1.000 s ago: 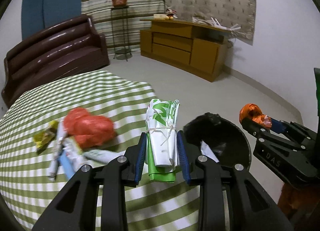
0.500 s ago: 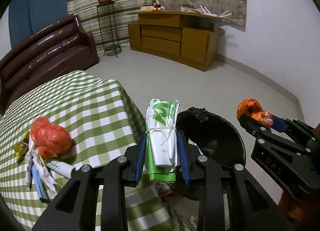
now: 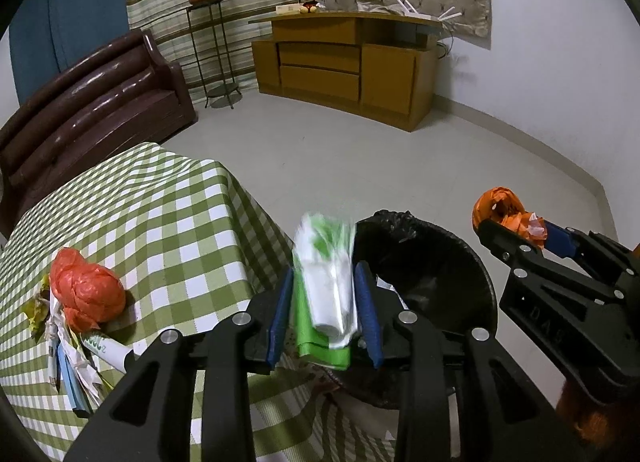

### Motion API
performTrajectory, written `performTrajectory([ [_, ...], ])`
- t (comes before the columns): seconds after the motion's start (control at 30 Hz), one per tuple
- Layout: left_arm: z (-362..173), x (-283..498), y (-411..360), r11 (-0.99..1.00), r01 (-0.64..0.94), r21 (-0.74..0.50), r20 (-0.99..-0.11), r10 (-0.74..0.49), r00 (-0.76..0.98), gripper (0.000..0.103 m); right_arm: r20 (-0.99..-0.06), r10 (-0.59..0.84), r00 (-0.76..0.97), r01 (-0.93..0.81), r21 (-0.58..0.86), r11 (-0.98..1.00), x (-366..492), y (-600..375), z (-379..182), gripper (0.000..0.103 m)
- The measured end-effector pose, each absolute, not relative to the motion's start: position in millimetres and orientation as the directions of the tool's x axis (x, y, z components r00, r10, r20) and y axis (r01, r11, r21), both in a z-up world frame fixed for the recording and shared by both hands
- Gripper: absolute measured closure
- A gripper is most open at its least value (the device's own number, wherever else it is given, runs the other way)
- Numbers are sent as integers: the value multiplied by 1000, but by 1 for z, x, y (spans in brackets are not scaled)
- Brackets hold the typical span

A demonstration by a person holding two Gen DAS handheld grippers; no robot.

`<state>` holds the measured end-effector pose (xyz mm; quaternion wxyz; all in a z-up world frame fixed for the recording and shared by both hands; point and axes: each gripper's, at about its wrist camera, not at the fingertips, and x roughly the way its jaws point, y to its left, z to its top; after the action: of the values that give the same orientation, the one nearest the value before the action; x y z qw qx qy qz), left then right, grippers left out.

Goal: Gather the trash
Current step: 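Carry the bundle and orange bag over the bin and open both grippers, then move both open grippers from the bin back over the table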

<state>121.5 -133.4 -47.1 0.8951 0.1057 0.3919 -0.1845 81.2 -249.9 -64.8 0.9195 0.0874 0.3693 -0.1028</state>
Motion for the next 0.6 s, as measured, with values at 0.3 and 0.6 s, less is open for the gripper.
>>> performTrajectory([
  [0.3,-48,122,-137,914,404,45,-734,-244,633,55,-688,-137,713,272,92,958,79,-255,-60,53],
  [0.6,-46,119,-132,919,393,31,-728,-248,639,53,-685,-140,715,273,90,958,78,-256,-56,52],
])
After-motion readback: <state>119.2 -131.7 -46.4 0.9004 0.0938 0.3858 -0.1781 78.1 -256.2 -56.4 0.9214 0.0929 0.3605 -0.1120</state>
